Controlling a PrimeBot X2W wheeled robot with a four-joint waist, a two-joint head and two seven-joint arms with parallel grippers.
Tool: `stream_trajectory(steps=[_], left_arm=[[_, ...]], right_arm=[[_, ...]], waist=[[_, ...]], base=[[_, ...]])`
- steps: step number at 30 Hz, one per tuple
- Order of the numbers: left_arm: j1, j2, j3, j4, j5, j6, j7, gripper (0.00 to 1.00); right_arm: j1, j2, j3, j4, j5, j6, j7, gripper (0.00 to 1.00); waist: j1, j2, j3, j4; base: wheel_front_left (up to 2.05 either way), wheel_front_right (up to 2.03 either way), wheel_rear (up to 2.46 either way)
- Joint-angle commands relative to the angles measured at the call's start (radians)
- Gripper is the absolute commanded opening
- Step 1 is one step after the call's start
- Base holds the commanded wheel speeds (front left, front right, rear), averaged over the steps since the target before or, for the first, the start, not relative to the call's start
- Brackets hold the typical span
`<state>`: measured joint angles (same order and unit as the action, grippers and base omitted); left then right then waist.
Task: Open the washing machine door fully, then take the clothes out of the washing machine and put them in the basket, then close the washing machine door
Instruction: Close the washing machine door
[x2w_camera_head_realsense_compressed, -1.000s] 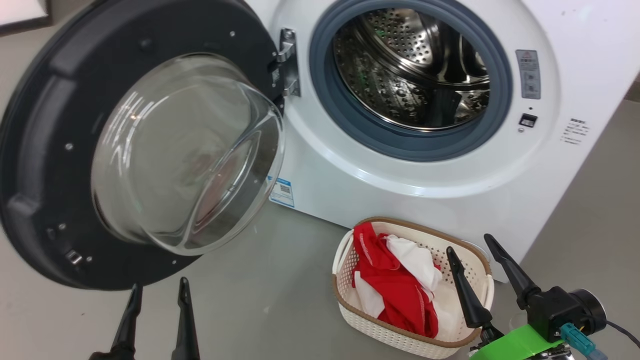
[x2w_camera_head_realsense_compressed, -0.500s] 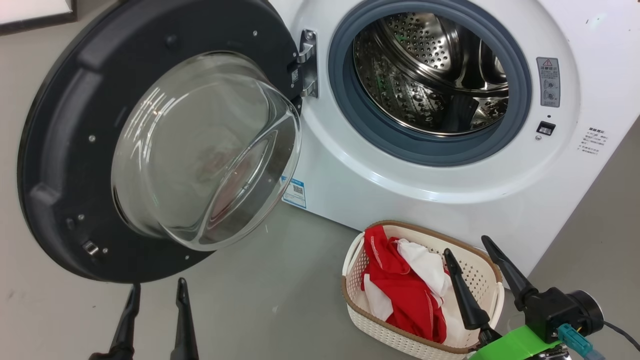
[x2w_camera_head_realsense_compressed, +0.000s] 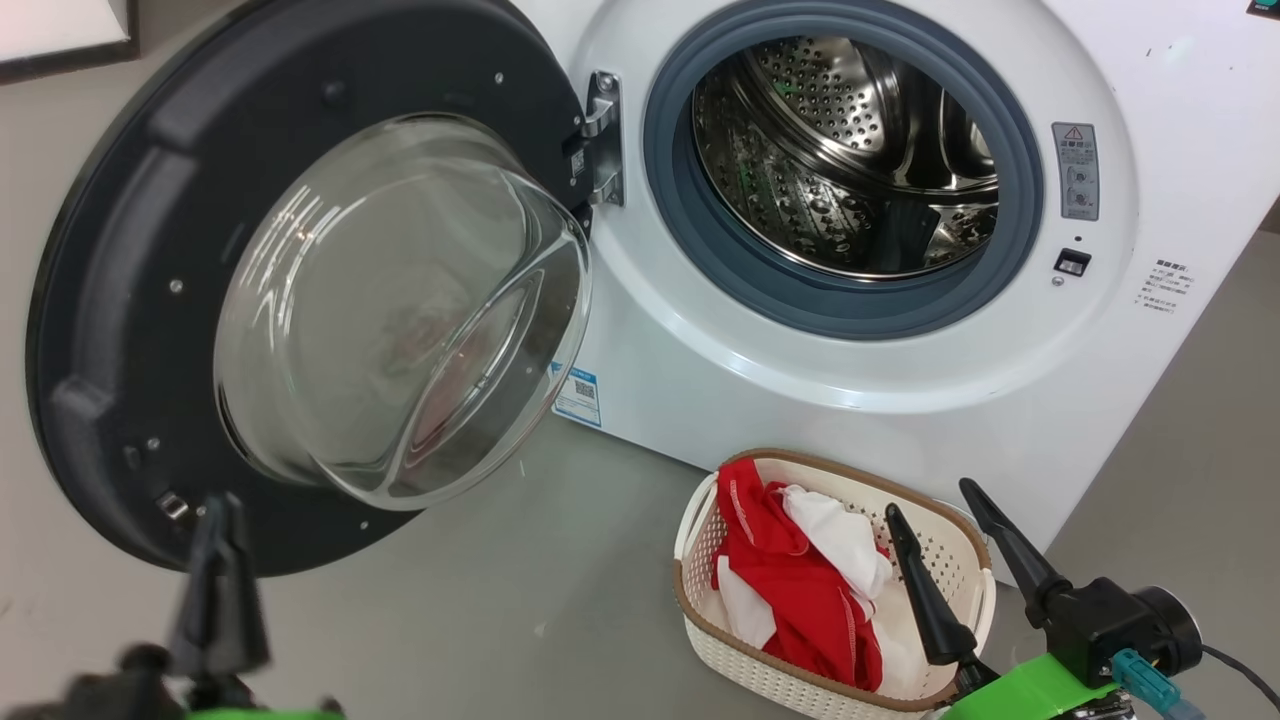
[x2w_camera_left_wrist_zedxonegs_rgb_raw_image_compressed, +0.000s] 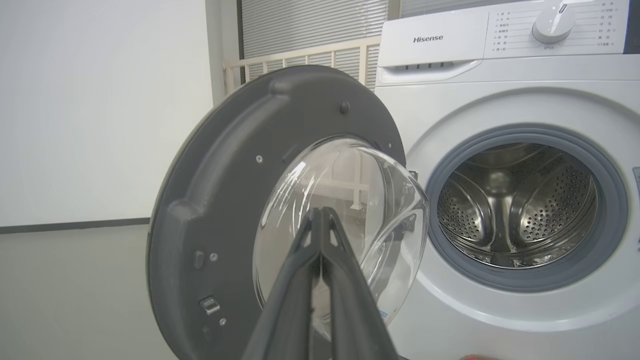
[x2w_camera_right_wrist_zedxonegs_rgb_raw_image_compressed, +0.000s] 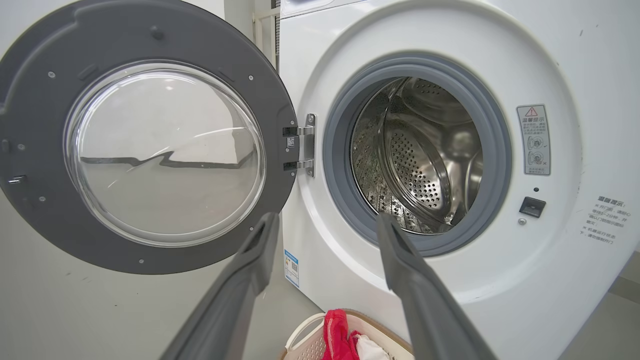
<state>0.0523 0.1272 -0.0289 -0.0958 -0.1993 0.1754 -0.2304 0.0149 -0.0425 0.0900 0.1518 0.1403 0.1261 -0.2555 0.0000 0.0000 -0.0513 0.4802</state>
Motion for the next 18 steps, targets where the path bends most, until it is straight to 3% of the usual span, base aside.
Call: stream_trajectory(steps=[1,9,15,18], left_arm=[[-0.08,0.032,0.06,-0.037,-0.006,-0.002,-0.009,0.0],[-0.301,0.099,0.179,-0.01,-0.14,-0.042,0.003,0.0],[-0.447,0.139,0.261,0.108,-0.246,-0.063,0.018,0.0],[-0.537,0.174,0.304,0.231,-0.3,-0.078,0.027,0.0]], right_arm=[[-0.031,-0.008,0.023,-0.019,0.021,0.005,-0.006,1.0],[-0.026,-0.008,0.024,-0.012,0.018,0.005,-0.006,1.0],[-0.028,-0.008,0.023,-0.012,0.013,0.005,-0.006,1.0],[-0.029,-0.008,0.024,-0.011,0.007,0.005,-0.006,1.0]], waist=[[0.0,0.0,-0.003,-0.002],[0.0,0.0,-0.004,-0.008],[0.0,0.0,-0.004,-0.018],[0.0,0.0,-0.002,-0.029]], base=[[0.0,0.0,0.0],[0.0,0.0,0.0],[0.0,0.0,0.0],[0.0,0.0,0.0]])
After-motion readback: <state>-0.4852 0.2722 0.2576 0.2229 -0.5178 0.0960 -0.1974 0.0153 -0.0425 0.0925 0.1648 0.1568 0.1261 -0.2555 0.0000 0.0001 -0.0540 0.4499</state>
